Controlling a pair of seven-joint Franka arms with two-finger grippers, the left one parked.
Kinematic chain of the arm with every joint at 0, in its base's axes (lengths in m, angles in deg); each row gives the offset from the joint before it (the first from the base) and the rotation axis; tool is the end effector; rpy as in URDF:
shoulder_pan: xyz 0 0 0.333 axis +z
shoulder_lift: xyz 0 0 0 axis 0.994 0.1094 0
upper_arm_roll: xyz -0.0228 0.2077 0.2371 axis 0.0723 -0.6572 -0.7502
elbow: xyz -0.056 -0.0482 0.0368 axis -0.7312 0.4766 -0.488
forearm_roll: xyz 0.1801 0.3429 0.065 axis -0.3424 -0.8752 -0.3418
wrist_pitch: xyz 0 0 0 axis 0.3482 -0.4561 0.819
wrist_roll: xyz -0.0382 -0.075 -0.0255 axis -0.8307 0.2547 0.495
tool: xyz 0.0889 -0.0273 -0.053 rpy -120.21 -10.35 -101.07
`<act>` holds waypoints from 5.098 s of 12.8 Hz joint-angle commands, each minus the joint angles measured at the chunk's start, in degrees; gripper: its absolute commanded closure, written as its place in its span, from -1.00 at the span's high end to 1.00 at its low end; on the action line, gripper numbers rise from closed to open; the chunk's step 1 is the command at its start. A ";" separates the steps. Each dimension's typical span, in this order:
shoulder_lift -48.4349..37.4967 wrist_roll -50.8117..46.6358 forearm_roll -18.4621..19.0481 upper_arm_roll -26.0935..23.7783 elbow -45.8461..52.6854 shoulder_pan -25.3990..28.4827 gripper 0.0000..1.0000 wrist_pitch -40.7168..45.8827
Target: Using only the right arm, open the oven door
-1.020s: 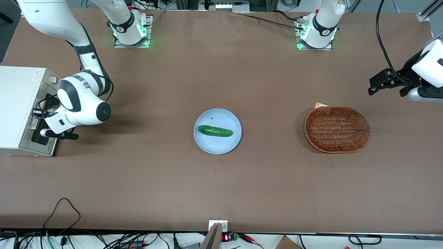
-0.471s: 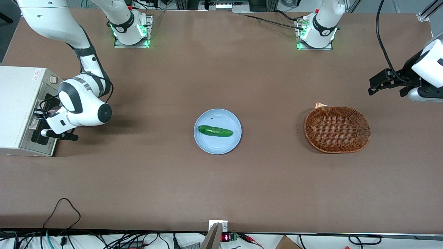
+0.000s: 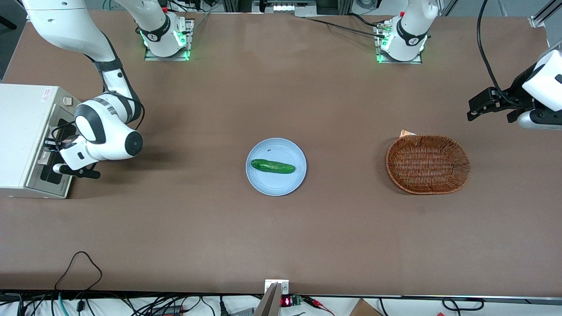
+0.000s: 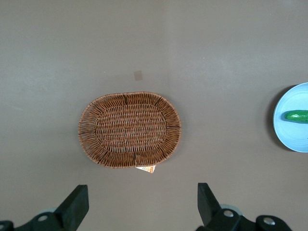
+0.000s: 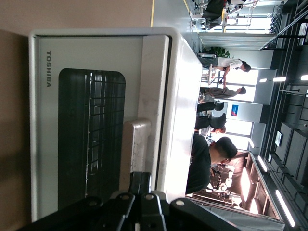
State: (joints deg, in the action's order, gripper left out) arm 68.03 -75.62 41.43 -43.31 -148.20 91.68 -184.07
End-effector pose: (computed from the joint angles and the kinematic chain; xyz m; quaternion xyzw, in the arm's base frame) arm 0.5837 -0.0453 0.2496 0.8114 0.0024 -0.0367 0.5833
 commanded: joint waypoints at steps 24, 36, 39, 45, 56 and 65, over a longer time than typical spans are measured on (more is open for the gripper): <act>4.29 -0.74 -9.61 -3.21 1.51 1.00 -1.00 -9.25; 9.30 -0.92 -9.52 -3.21 2.74 2.15 -1.00 -11.37; 10.79 -1.00 -9.25 -3.21 2.74 2.67 -1.00 -12.51; 12.20 -0.57 -9.08 -3.12 2.74 2.76 -1.00 -13.13; 10.54 4.17 -17.67 -4.88 4.93 2.59 -1.00 -12.86; -6.85 30.52 -54.83 -4.97 8.28 -4.08 -0.96 -10.06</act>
State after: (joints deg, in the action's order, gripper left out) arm 65.19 -50.53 -6.90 -47.56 -139.30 90.22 -195.73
